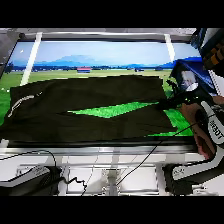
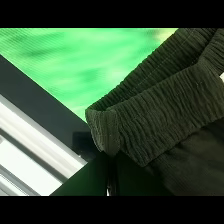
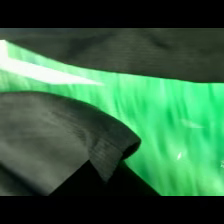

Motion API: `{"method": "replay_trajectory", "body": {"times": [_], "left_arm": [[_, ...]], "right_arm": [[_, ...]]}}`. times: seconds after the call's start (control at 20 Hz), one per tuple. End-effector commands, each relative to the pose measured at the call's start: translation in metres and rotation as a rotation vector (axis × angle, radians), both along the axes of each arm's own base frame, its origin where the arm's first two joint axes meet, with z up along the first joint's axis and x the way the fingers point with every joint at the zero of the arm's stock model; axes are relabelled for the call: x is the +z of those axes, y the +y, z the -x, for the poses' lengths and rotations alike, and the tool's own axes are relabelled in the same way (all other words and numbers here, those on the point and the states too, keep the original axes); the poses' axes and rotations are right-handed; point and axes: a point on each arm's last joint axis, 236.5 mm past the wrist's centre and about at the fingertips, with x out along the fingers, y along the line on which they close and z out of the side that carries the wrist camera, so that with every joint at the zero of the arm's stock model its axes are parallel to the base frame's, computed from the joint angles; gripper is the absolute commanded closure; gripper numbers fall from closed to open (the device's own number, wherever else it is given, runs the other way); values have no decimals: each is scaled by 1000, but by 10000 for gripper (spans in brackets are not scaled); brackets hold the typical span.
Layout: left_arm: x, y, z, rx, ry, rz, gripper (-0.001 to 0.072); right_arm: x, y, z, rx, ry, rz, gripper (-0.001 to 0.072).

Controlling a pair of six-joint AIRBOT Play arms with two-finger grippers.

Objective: Fold the clothes and pants, and hang the long-sleeved shirts on hangers.

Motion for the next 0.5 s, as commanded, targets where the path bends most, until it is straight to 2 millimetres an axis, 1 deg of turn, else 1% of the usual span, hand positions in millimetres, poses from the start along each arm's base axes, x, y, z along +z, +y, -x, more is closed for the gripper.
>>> {"method": "replay_trajectory", "body": {"times": [0.0,0.1,0.25,0.3,0.35,0.4,0.45], "left_arm": [[4,-4,-9,22,-55,28,670],[20,-4,-22,49,-134,35,670],[55,7,-37,78,-240,-18,670],[68,11,-40,85,-268,-48,671],[78,16,-41,90,-286,-80,670],[87,19,-40,95,-300,-109,670],[92,22,-36,98,-299,-131,670]], "right_arm": [[37,9,-22,1,-52,-53,697],[72,6,-53,-26,-157,-52,697],[118,-6,-94,-88,-304,-17,697],[128,-11,-107,-127,-347,-5,697],[132,-15,-115,-164,-371,2,697],[132,-20,-120,-192,-381,16,697],[128,-28,-121,-206,-376,49,697]]}}
